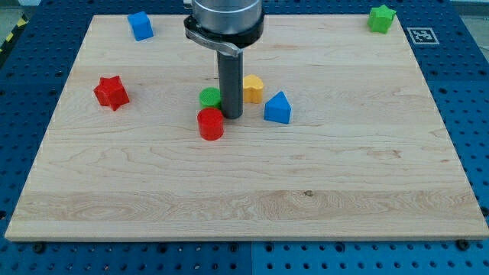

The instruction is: Move the blue triangle towards the right center of the board

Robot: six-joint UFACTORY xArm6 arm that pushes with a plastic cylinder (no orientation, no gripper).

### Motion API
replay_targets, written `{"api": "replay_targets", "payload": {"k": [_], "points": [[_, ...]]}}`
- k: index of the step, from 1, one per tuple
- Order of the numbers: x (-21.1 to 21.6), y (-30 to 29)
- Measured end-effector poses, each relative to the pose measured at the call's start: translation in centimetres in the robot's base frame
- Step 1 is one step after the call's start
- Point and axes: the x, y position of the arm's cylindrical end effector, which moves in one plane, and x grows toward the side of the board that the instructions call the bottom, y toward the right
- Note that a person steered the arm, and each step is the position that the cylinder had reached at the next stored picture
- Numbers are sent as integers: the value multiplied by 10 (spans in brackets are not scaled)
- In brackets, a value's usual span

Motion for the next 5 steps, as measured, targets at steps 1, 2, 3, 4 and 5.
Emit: {"api": "replay_targets", "payload": {"k": [1,2,3,4,5], "points": [[-14,19],[-14,59],[-14,84],[-13,85],[-1,51]]}}
